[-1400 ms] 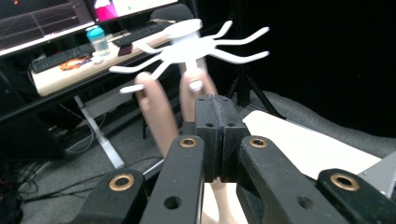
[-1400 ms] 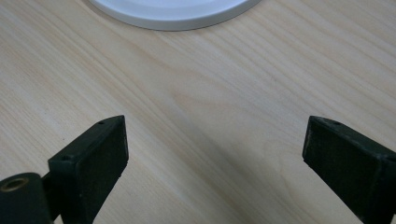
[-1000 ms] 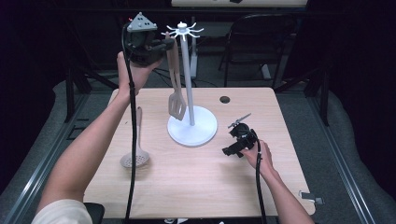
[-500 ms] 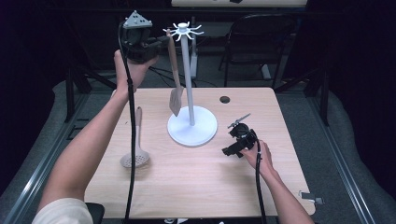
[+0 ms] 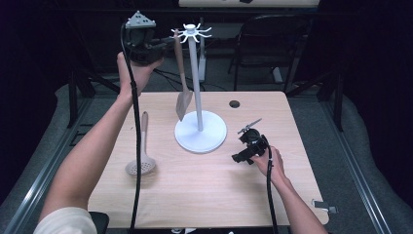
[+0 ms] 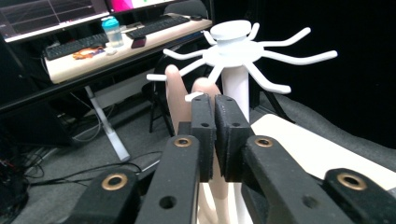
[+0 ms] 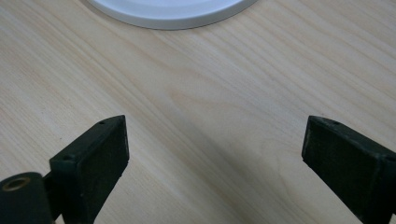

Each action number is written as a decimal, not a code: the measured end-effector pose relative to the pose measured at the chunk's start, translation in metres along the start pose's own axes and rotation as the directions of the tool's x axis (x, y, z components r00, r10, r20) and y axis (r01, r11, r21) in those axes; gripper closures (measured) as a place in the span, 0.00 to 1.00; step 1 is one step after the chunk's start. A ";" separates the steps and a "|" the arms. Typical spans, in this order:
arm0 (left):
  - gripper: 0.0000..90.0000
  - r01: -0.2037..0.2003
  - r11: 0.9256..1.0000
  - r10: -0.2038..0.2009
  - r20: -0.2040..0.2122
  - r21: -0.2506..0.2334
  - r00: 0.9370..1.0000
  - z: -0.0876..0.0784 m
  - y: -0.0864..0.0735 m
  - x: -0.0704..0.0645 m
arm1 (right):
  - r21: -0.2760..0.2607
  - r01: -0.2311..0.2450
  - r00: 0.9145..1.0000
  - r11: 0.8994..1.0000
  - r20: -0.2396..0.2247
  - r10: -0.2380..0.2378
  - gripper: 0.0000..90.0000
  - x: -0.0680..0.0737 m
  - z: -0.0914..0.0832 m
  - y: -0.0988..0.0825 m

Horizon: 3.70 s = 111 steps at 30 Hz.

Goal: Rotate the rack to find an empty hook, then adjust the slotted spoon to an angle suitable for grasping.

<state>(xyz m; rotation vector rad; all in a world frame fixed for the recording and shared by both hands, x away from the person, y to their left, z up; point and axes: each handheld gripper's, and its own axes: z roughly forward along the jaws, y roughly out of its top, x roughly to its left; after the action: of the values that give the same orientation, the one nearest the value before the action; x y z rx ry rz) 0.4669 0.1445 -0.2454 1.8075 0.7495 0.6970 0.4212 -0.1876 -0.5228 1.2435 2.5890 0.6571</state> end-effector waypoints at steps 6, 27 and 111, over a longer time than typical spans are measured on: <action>0.83 0.007 1.000 -0.007 -0.004 0.022 1.000 -0.004 -0.009 0.000 | 0.003 -0.010 1.000 1.000 -0.008 0.010 0.09 0.002 0.000 0.001; 0.29 0.105 0.967 -0.085 -0.095 0.231 0.992 0.002 -0.102 0.019 | -0.004 -0.015 1.000 1.000 -0.023 0.015 0.09 0.001 0.001 0.000; 0.75 0.405 0.647 -0.295 -0.278 0.646 0.914 0.043 -0.318 0.055 | 0.053 0.022 0.999 0.998 -0.026 -0.021 0.11 0.006 0.013 0.002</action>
<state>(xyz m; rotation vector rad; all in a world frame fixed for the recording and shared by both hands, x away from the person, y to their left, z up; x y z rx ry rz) 0.4798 0.2539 -0.5517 2.1825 1.5878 0.2847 0.4231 -0.1778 -0.5335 1.2291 2.6529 0.6079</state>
